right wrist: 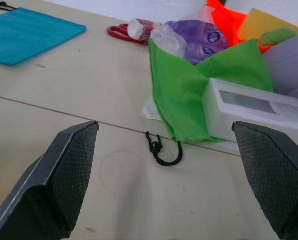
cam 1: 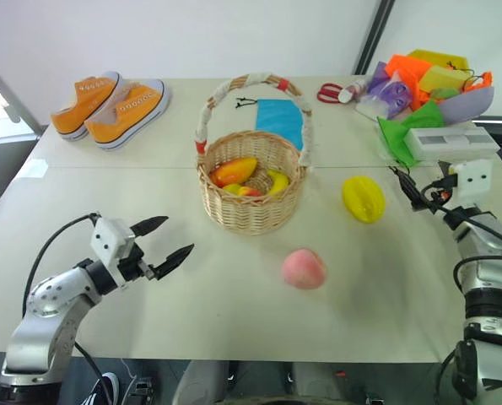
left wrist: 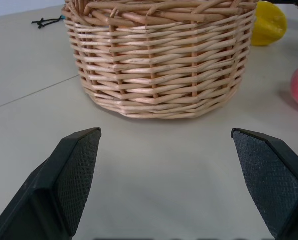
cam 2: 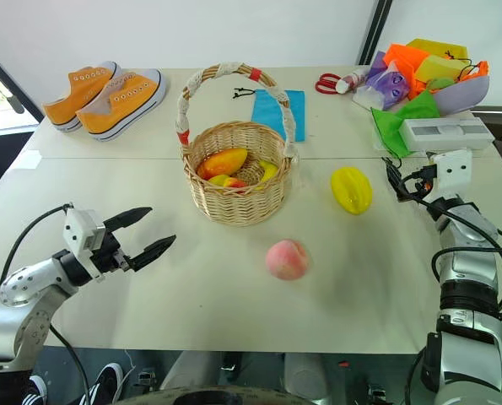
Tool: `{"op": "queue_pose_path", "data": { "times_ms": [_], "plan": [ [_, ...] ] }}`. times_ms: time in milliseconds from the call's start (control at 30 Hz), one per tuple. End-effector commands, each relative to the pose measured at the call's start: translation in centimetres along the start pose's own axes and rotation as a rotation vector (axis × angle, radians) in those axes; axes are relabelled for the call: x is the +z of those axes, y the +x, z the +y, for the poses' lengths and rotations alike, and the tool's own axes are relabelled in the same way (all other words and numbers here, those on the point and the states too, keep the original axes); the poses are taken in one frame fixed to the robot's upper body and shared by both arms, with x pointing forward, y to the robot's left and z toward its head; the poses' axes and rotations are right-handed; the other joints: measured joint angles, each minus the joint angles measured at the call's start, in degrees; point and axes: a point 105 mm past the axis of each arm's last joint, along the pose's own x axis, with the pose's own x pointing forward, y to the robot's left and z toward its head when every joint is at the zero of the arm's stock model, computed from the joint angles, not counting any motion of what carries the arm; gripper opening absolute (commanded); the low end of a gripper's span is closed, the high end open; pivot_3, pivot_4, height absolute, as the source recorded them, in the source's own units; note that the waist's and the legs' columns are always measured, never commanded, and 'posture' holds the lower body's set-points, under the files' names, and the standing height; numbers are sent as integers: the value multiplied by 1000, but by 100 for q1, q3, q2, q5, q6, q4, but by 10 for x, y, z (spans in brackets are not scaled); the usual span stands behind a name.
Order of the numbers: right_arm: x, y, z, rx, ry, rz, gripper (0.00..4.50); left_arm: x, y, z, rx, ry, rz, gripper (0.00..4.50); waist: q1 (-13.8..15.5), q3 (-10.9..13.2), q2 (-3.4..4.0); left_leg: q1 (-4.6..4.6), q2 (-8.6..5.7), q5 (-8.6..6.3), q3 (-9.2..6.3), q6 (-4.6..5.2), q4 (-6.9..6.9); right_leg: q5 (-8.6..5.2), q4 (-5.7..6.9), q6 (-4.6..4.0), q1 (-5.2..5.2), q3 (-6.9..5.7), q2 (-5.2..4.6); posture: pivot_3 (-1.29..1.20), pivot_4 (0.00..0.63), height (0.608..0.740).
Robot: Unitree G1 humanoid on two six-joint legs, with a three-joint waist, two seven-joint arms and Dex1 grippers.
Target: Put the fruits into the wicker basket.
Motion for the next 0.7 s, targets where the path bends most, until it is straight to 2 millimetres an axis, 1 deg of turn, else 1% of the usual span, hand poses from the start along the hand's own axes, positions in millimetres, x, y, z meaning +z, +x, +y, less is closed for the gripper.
{"op": "queue_pose_path", "data": {
  "times_ms": [33, 100, 200, 267, 333, 533, 633, 700],
  "plan": [
    [13, 0, -7, -36, -19, -58, 4454, 6, -1, 0, 12, 63, -25, 4500, 4, 0, 0, 0, 0, 0, 0, 0, 0, 0, 0, 0, 0, 0, 0, 0, 150, 740],
    [12, -1, -10, -52, -19, -55, 4454, 5, 0, 4, 32, 79, -11, 4500, 10, 0, 0, 0, 0, 0, 0, 0, 0, 0, 0, 0, 1, 0, 0, 0, 150, 740],
    [12, -1, -10, -55, -18, -51, 4454, 7, 1, 4, 17, 86, -17, 4500, 12, 0, 0, 0, 0, 0, 0, 0, 0, 0, -1, 0, 1, 0, 0, 0, 150, 740],
    [12, -1, -8, -46, -23, -53, 4454, 8, -1, 3, 2, 72, -41, 4500, 8, 0, 0, 0, 0, 0, 0, 0, 0, 0, -1, 0, 1, 0, 0, 0, 150, 740],
    [15, 0, -5, -36, -23, -60, 4454, 5, -2, 5, 12, 74, -30, 4500, 7, 0, 0, 0, 0, 0, 0, 0, 0, 0, -1, 0, 1, 0, 0, 0, 150, 740],
    [22, 0, 8, 25, 2, -85, 4454, 9, -1, 8, 17, 53, -77, 4500, 10, 0, 1, 0, 0, 0, 0, 0, 0, 0, -1, 0, 1, 0, 0, 0, 150, 740],
    [34, 1, 20, 106, 68, -101, 4454, 13, -4, 5, -12, 84, -88, 4500, 6, 0, 1, 0, 0, 0, 0, 0, 0, 0, -1, 0, 0, 0, 0, 0, 150, 740],
    [49, -2, 42, 254, 97, -79, 4454, 19, -12, -1, -69, 69, -96, 4500, -1, 0, 1, -1, 1, -1, 0, 1, -1, 0, -1, 0, -3, 1, 0, 0, 150, 740]
  ]
}}
